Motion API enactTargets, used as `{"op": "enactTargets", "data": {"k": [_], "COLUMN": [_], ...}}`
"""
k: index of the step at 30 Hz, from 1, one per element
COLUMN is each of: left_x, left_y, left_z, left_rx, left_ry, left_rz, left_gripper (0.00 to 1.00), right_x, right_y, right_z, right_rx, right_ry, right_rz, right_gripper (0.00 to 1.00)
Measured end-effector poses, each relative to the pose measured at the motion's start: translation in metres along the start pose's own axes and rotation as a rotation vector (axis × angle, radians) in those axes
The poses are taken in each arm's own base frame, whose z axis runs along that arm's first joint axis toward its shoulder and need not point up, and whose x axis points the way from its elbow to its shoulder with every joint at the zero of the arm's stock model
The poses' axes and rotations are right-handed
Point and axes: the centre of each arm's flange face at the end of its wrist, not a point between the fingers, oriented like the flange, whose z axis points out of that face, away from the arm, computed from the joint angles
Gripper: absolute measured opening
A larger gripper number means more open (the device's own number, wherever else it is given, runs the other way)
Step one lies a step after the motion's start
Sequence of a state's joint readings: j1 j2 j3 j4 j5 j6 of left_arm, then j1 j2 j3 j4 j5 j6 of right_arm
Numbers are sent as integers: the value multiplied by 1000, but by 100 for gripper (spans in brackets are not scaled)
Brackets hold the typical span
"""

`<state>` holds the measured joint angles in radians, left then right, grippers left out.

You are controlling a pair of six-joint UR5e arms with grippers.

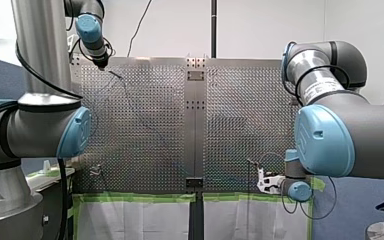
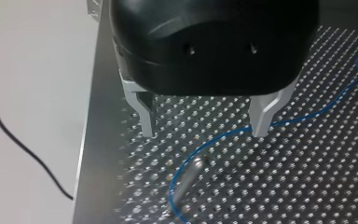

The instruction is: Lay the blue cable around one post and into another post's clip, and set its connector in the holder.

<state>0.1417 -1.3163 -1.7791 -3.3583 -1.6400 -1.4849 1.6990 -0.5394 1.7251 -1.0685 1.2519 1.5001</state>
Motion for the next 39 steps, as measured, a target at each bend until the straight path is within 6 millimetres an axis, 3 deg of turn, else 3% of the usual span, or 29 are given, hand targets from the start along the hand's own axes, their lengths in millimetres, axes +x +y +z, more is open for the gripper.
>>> {"op": "enactTargets", "data": {"k": [39], "left_x": [21], "left_y": [10], "left_z": [-39], "left_rx": [-93], "left_ry": [273], "left_rz": [10], "left_gripper": [100], "right_x": [-1], "right_y": [-3], "right_z": [0], "right_rx": [5], "right_ry": [-1], "right_rz": [-2], "right_gripper": [0]}}
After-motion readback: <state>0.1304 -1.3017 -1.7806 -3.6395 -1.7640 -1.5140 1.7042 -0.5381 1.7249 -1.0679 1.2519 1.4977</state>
